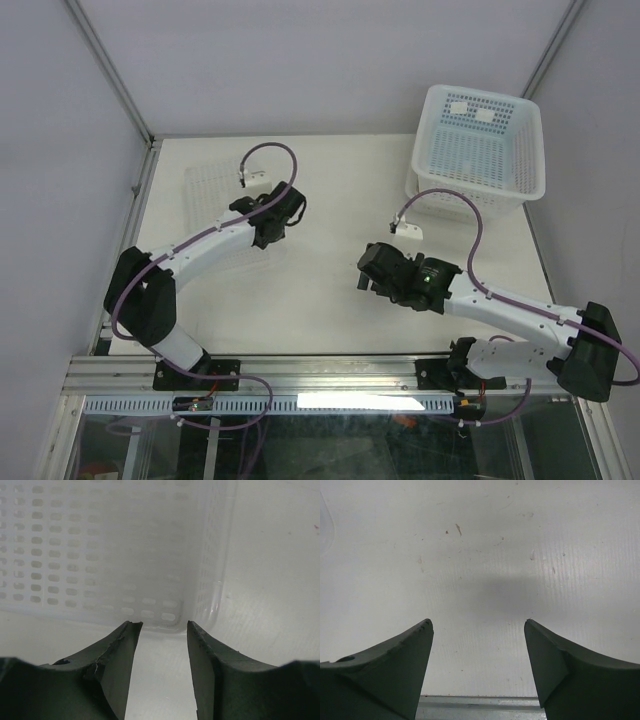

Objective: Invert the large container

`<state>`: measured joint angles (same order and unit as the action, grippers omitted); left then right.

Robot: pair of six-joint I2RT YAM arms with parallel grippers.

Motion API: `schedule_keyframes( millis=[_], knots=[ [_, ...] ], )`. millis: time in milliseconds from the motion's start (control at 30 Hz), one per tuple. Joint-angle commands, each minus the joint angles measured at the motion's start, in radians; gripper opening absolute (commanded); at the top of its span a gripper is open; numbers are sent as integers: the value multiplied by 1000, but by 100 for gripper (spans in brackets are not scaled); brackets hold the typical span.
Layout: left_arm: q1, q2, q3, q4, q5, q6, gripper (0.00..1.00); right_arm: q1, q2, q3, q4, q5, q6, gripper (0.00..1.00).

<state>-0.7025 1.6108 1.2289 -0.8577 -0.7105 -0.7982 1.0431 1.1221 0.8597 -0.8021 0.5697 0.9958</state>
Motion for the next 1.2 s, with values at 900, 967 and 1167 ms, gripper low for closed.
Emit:
schedule_keyframes(
  millis=[900, 967, 1167],
  knots=[
    [388, 28, 256, 172, 64, 362, 75, 3, 67, 138, 13, 143, -67, 77],
    [362, 75, 310, 172, 55, 384, 80, 4, 99, 160, 17, 145, -62, 77],
    [332, 262, 468, 178, 5, 424, 75, 2, 213, 247, 14, 114, -36, 77]
  ],
)
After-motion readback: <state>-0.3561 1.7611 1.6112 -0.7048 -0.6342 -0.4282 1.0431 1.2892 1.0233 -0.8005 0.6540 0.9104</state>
